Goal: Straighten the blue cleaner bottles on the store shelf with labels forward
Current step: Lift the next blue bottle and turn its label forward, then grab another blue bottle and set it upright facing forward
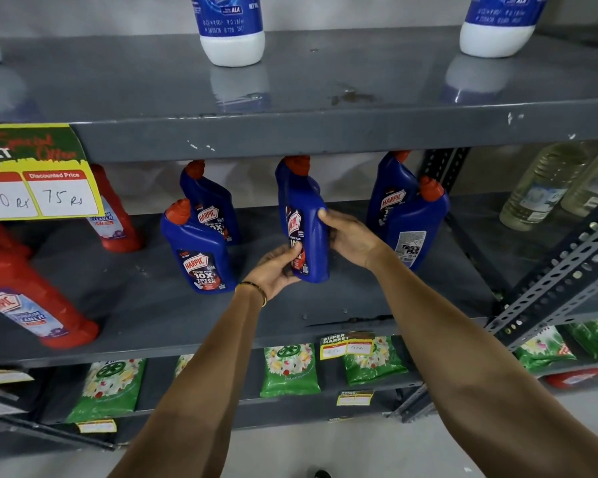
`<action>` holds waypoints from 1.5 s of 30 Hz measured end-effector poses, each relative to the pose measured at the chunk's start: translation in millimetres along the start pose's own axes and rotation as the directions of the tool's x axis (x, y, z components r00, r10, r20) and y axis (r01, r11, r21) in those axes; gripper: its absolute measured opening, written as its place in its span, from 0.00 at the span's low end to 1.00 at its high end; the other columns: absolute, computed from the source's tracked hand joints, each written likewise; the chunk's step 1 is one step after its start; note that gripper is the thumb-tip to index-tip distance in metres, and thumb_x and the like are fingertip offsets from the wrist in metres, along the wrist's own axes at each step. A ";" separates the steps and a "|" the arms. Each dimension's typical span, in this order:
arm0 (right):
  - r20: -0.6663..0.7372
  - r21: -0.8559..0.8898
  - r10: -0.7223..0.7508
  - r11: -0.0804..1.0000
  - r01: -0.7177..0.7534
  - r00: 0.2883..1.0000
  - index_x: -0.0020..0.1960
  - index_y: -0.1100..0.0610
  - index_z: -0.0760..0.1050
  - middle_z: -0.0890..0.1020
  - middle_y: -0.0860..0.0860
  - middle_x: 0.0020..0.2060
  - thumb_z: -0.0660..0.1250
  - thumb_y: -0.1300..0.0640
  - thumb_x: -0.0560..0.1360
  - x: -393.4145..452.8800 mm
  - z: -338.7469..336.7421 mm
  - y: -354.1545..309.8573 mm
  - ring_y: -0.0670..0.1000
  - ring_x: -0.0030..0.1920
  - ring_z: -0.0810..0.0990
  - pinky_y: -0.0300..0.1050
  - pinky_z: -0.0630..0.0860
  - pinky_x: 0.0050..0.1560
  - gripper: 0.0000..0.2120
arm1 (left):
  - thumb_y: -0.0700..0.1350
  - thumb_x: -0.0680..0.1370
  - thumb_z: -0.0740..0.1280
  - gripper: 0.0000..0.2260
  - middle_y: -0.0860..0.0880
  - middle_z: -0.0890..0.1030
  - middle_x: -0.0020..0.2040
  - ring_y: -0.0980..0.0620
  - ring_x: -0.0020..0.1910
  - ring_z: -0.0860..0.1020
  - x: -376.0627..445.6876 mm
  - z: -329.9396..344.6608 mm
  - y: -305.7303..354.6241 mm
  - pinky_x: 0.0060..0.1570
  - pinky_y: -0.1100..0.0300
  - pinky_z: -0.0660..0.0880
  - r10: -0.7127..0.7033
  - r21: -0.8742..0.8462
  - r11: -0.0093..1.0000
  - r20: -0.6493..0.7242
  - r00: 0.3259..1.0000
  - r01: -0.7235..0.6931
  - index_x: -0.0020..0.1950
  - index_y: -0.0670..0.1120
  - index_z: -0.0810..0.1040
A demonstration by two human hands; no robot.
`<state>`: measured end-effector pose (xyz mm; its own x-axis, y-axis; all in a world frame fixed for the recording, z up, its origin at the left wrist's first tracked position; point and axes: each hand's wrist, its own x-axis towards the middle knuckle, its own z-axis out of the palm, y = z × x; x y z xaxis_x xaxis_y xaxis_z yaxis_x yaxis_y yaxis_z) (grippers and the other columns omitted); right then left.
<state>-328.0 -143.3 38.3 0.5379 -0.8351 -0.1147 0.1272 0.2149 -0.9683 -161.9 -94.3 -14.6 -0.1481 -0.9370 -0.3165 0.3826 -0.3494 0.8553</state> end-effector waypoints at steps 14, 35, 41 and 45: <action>-0.081 0.121 0.046 0.992 -0.036 0.996 0.69 0.60 0.67 0.80 0.51 0.54 0.58 0.63 0.78 -0.6 -10.6 17.3 0.51 0.56 0.78 0.48 0.72 0.62 0.19 | 0.42 0.62 0.79 0.24 0.42 0.79 0.51 0.47 0.47 0.77 6.6 8.3 -13.4 0.50 0.52 0.77 0.377 0.571 0.815 -0.393 0.839 -0.099 0.48 0.43 0.67; -0.400 -0.033 0.121 0.989 -0.146 0.909 0.65 0.59 0.71 0.76 0.55 0.65 0.65 0.56 0.76 -23.6 1.2 25.5 0.53 0.66 0.72 0.50 0.67 0.67 0.18 | 0.42 0.67 0.76 0.23 0.38 0.80 0.55 0.45 0.49 0.78 -19.1 16.2 -31.9 0.48 0.57 0.74 0.377 0.637 0.771 -0.454 0.807 -0.002 0.57 0.36 0.72; -0.545 -0.043 0.110 0.986 -0.159 0.831 0.61 0.58 0.75 0.77 0.54 0.64 0.66 0.57 0.75 -53.4 -17.2 40.8 0.52 0.66 0.73 0.51 0.69 0.68 0.16 | 0.41 0.69 0.74 0.24 0.38 0.78 0.58 0.48 0.50 0.76 -38.6 25.9 -51.3 0.54 0.58 0.73 0.346 0.501 0.864 -0.515 0.785 -0.052 0.61 0.37 0.70; -0.641 -0.007 0.104 0.990 -0.142 0.760 0.62 0.60 0.75 0.76 0.54 0.63 0.66 0.58 0.75 -76.6 -36.0 46.4 0.53 0.65 0.73 0.51 0.70 0.68 0.16 | 0.40 0.70 0.73 0.21 0.39 0.79 0.53 0.51 0.49 0.74 -44.0 42.8 -63.7 0.58 0.56 0.74 0.343 0.482 0.873 -0.494 0.799 -0.077 0.59 0.37 0.72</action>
<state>-393.4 -87.6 -5.9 -0.1123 -0.9371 -0.3304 0.0434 0.3276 -0.9438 -218.8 -30.5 -37.6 0.4636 -0.8711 -0.1620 -0.0937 -0.2300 0.9687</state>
